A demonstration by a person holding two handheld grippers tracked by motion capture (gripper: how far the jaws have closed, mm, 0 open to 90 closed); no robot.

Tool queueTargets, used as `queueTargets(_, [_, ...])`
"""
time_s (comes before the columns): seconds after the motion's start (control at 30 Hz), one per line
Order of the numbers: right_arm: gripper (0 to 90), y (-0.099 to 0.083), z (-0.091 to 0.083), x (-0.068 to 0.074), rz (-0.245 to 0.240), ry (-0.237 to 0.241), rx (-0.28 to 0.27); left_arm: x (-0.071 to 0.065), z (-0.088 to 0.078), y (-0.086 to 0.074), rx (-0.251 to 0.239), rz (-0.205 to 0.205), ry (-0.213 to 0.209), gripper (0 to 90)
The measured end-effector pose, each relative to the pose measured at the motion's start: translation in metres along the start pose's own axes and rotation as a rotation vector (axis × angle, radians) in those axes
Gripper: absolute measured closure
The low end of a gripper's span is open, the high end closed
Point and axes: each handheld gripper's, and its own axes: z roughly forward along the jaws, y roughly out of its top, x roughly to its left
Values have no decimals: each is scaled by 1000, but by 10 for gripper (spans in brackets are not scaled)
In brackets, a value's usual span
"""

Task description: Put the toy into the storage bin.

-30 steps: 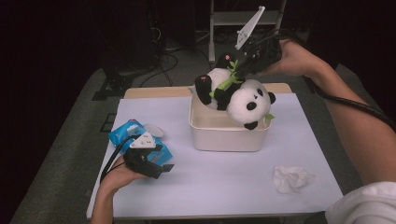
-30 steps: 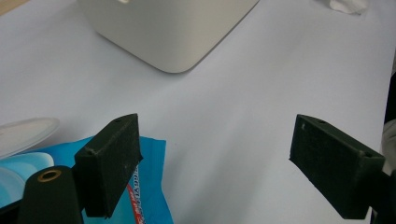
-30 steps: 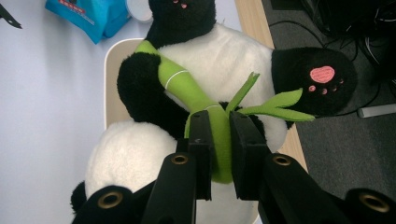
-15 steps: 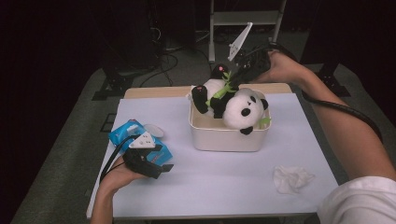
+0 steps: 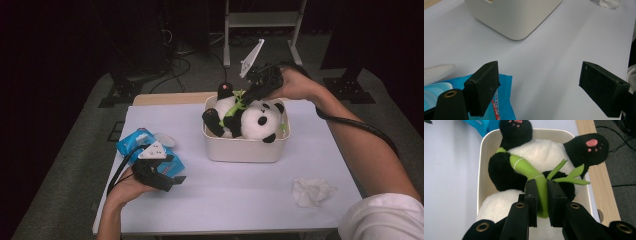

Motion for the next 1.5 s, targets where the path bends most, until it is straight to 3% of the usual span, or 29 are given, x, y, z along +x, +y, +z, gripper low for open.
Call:
queueTargets(0.47, [792, -11, 21, 3, 30, 47, -12, 0, 0, 1, 4, 10, -1, 152])
queueTargets(0.7, [788, -25, 45, 8, 39, 89, 39, -1, 0, 1, 4, 8, -3, 152])
queueTargets(0.9, [770, -33, 60, 9, 64, 115, 21, -1, 2, 1, 11, 13, -7, 152])
queueTargets(1.5, [618, -43, 45, 9, 115, 89, -50, -1, 1, 0, 17, 17, -4, 152])
